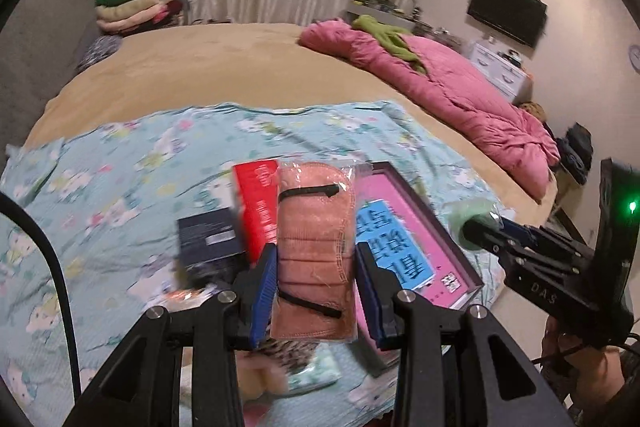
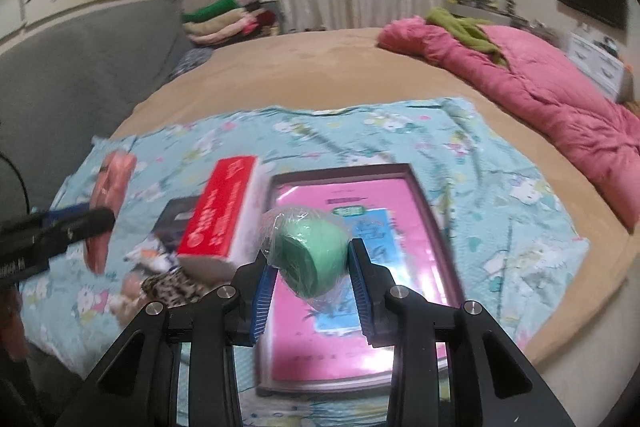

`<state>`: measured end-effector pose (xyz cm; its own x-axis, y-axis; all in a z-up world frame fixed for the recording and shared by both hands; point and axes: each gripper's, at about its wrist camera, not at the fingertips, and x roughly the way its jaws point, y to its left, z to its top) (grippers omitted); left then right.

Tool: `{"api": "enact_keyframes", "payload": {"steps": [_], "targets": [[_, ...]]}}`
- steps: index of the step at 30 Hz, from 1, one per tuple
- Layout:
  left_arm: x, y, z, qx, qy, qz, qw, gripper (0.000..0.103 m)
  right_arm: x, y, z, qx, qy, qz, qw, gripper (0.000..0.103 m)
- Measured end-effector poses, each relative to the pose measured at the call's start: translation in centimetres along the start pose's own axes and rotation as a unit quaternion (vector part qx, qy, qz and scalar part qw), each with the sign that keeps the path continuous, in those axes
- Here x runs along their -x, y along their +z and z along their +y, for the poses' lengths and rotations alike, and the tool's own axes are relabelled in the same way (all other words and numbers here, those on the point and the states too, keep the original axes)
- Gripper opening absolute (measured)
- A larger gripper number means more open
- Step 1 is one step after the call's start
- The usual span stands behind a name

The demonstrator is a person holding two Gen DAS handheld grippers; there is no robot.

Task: Organize soft objects
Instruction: 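Lift and carry the towel and ball with both tools over the pink book tray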

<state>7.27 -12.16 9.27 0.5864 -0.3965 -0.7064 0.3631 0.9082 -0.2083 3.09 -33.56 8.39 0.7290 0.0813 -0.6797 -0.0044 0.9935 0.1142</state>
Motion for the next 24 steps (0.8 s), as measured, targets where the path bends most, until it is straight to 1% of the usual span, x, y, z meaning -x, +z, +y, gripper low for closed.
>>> {"api": "enact_keyframes", "payload": {"steps": [6, 10, 14, 24], "targets": [[-2.3, 0.6, -3.1, -0.024, -0.019, 0.017, 0.9994, 0.038, 0.0, 0.4, -3.0, -0.030, -0.024, 0.000, 0.999, 0.037], [-4.4, 0.3, -4.7, -0.038, -0.027, 0.036, 0.9982, 0.038, 0.0, 0.2, -4.4, -0.041, -0.036, 0.001, 0.998, 0.037], [-6.3, -0.1, -5.7, -0.045, -0.031, 0.057, 0.9968, 0.038, -0.5, -0.3, -5.2, -0.046, -0.038, 0.005, 0.998, 0.037], [-10.7, -1.3, -8.8, -0.064, -0.045, 0.109, 0.9909, 0.039, -2.1, -3.2, -8.3, -0.073, -0.030, 0.020, 0.997, 0.037]]}}
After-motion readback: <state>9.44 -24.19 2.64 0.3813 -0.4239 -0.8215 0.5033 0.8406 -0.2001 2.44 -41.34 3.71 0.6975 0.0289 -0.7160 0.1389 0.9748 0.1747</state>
